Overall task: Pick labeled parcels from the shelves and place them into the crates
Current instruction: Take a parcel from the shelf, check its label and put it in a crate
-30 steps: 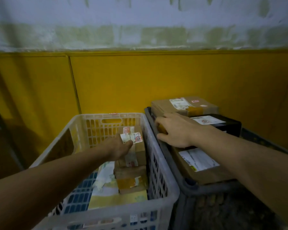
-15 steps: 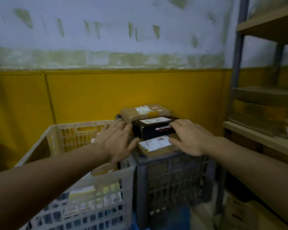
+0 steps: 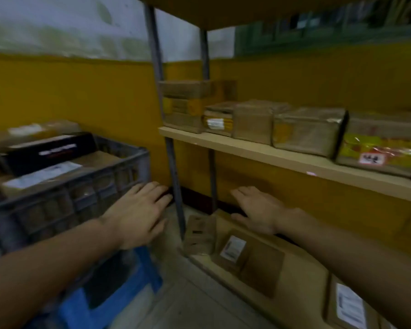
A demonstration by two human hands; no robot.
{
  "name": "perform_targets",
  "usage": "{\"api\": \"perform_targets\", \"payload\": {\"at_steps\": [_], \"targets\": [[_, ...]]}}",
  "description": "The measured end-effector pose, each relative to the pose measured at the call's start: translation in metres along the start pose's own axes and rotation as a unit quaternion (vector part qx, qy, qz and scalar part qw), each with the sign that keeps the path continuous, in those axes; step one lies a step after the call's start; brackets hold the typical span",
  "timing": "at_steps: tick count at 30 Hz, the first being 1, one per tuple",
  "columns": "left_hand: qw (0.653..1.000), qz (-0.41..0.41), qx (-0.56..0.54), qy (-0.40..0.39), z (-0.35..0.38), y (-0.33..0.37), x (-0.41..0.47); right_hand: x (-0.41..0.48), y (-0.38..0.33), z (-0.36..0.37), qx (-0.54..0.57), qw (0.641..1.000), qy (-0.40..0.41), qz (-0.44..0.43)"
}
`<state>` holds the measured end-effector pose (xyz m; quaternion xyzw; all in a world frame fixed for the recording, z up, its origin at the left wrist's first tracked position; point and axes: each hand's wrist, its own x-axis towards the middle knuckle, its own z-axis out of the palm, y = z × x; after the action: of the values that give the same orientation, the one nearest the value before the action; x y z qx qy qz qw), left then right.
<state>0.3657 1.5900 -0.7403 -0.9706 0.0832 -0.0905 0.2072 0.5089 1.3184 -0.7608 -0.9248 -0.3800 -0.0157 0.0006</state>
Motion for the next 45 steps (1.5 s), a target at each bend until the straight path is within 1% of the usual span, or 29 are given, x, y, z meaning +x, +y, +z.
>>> {"api": "perform_targets", "payload": {"at_steps": [1,3,7,11,13,16,19,21,23,24,25,26,29,31,32,33,34,35,36,37,39,40,42,45], "targets": [[1.000,0.005,-0.018,-0.007,0.014,0.015,0.013,-0.005,0.016,0.014,0.011,1.000,-0.010,0.016],[0.999,0.008,-0.050,0.004,0.050,0.042,0.040,-0.012,0.046,0.048,0.047,0.997,-0.027,0.053],[0.993,0.048,-0.103,-0.009,0.150,0.104,0.083,-0.026,0.088,0.140,0.095,0.986,-0.071,0.120],[0.977,0.078,-0.197,-0.029,0.242,0.176,0.107,-0.030,0.109,0.233,0.130,0.971,-0.139,0.146],[0.968,0.067,-0.237,-0.043,0.276,0.208,0.119,-0.029,0.116,0.271,0.145,0.964,-0.155,0.160],[0.955,0.042,-0.279,-0.087,0.311,0.244,0.142,-0.023,0.123,0.319,0.171,0.953,-0.155,0.197],[0.930,0.010,-0.352,-0.100,0.332,0.272,0.164,-0.017,0.132,0.356,0.218,0.935,-0.119,0.253],[0.901,-0.019,-0.417,-0.114,0.338,0.288,0.170,-0.013,0.135,0.372,0.279,0.913,-0.089,0.283],[0.870,-0.042,-0.472,-0.135,0.345,0.302,0.164,-0.012,0.135,0.383,0.362,0.879,-0.058,0.304],[0.858,-0.047,-0.494,-0.134,0.349,0.309,0.158,-0.012,0.134,0.388,0.399,0.860,-0.041,0.316],[0.847,-0.055,-0.514,-0.126,0.350,0.314,0.152,-0.013,0.132,0.391,0.426,0.841,-0.023,0.333],[0.829,-0.074,-0.544,-0.110,0.353,0.319,0.146,-0.014,0.130,0.394,0.449,0.820,-0.002,0.354],[0.756,-0.136,-0.636,-0.075,0.349,0.331,0.142,-0.014,0.131,0.396,0.500,0.753,0.058,0.423],[0.731,-0.160,-0.661,-0.057,0.342,0.338,0.148,-0.011,0.132,0.396,0.524,0.711,0.077,0.461],[0.739,-0.171,-0.650,-0.046,0.339,0.341,0.150,-0.010,0.132,0.397,0.536,0.692,0.080,0.477],[0.759,-0.193,-0.622,-0.019,0.336,0.344,0.154,-0.008,0.131,0.397,0.543,0.678,0.077,0.489],[0.790,-0.211,-0.576,0.002,0.336,0.345,0.157,-0.007,0.131,0.398,0.551,0.667,0.072,0.496],[0.815,-0.232,-0.530,0.011,0.336,0.344,0.160,-0.006,0.130,0.399,0.559,0.657,0.062,0.503],[0.825,-0.255,-0.504,-0.004,0.337,0.343,0.162,-0.006,0.130,0.402,0.567,0.646,0.051,0.509],[0.817,-0.279,-0.503,-0.037,0.340,0.342,0.165,-0.007,0.131,0.403,0.575,0.636,0.039,0.513],[0.768,-0.318,-0.550,-0.086,0.344,0.342,0.166,-0.009,0.132,0.405,0.599,0.613,0.028,0.514],[0.749,-0.323,-0.571,-0.092,0.346,0.343,0.164,-0.010,0.132,0.406,0.612,0.601,0.029,0.513],[0.722,-0.323,-0.607,-0.077,0.348,0.342,0.160,-0.012,0.133,0.407,0.616,0.591,0.028,0.520],[0.660,-0.348,-0.663,-0.061,0.346,0.338,0.157,-0.018,0.136,0.404,0.596,0.580,0.041,0.554]]}}
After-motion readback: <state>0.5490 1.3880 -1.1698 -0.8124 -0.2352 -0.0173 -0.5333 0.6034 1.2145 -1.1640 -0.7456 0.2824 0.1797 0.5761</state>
